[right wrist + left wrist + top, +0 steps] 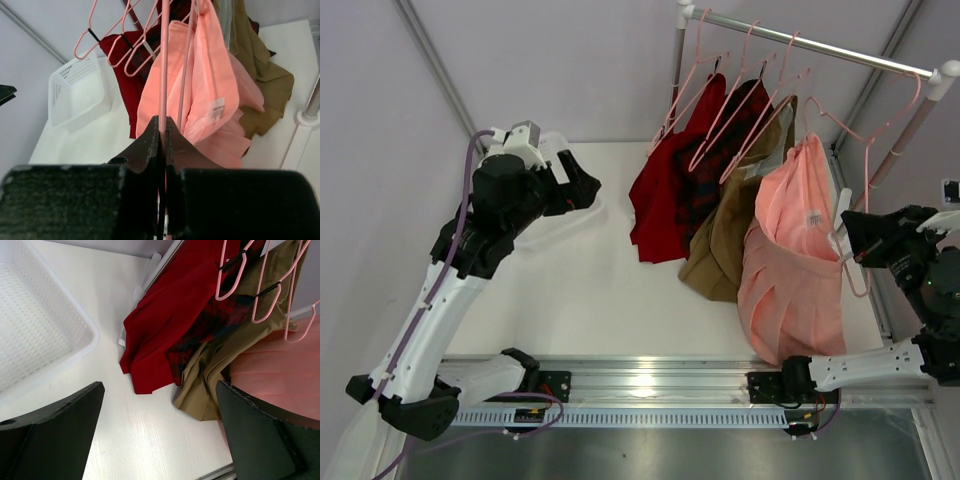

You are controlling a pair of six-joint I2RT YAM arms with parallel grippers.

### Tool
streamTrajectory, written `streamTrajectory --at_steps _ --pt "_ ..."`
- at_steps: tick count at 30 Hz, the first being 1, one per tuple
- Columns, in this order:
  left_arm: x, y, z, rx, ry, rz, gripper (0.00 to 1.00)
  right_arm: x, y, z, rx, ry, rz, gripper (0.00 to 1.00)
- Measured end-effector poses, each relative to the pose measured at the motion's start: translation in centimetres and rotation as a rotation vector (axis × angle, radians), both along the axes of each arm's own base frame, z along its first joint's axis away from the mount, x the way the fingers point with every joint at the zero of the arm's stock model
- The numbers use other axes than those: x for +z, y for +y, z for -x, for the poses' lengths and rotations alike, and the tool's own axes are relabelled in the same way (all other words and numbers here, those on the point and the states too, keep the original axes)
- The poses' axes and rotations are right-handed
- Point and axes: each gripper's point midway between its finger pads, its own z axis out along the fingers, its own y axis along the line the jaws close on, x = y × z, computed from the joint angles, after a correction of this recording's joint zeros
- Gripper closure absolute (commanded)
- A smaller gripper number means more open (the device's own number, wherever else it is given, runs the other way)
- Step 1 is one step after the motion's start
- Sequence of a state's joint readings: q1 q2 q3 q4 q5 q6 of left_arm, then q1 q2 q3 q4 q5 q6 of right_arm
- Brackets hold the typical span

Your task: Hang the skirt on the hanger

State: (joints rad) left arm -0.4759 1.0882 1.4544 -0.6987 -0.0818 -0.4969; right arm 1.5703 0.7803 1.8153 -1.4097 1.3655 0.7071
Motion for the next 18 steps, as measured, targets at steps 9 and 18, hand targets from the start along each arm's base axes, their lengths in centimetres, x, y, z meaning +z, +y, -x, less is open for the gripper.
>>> streamTrajectory --at_steps 9,18 --pt "-1.0 -0.4 -0.1 -0.015 0.014 -0.001 0.01 -0.5 3.4 0.1 0.148 -0.122 0.077 1.00" --pt "-1.0 -0.5 -0.2 -0.017 0.011 0.003 0.01 2.7 -3.3 -1.5 0.075 -0.080 -0.115 1.00"
